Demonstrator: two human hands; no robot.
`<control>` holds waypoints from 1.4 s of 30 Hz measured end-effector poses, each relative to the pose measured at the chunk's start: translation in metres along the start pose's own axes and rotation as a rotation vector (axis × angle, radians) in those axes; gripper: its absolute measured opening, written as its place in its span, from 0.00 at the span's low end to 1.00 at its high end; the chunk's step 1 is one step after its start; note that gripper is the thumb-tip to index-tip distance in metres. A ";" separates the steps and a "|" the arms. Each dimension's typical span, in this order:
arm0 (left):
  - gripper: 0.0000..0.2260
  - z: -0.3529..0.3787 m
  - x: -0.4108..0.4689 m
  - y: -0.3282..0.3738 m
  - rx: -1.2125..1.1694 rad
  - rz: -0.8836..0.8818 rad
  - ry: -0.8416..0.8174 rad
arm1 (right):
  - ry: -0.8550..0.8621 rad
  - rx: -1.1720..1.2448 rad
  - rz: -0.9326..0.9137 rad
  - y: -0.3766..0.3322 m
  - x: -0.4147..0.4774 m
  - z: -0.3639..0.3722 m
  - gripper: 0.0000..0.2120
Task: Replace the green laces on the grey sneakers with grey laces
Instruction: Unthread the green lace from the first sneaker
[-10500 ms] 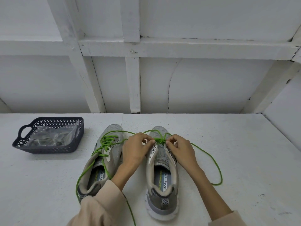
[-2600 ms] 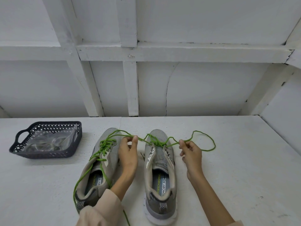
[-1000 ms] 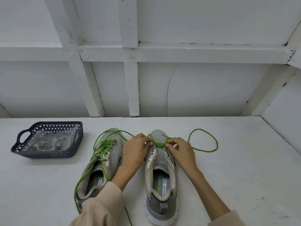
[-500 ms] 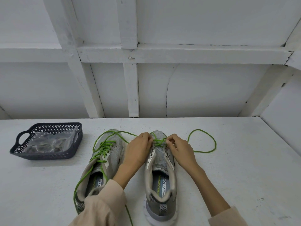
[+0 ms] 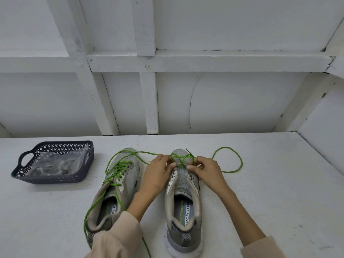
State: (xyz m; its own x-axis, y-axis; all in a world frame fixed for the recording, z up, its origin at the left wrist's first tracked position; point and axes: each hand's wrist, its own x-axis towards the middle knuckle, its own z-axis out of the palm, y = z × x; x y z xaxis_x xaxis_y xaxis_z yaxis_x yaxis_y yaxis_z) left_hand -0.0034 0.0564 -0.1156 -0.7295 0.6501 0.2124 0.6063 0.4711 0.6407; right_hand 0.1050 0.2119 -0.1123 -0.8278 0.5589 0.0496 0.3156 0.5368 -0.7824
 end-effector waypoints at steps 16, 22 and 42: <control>0.03 0.007 0.001 -0.009 -0.318 -0.183 0.198 | 0.160 0.393 0.118 0.008 -0.002 0.005 0.05; 0.12 0.014 -0.004 -0.016 -0.286 -0.174 0.089 | 0.079 0.390 0.139 0.010 -0.008 0.008 0.07; 0.07 0.005 0.002 -0.019 -0.515 -0.294 0.450 | 0.391 0.650 0.226 0.014 -0.007 0.002 0.06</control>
State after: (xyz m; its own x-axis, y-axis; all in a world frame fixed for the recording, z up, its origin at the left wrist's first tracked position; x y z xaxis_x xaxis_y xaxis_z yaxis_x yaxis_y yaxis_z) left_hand -0.0149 0.0523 -0.1310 -0.9650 0.1809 0.1900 0.2219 0.1770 0.9589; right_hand 0.1143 0.2142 -0.1249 -0.5150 0.8565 -0.0331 0.0226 -0.0250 -0.9994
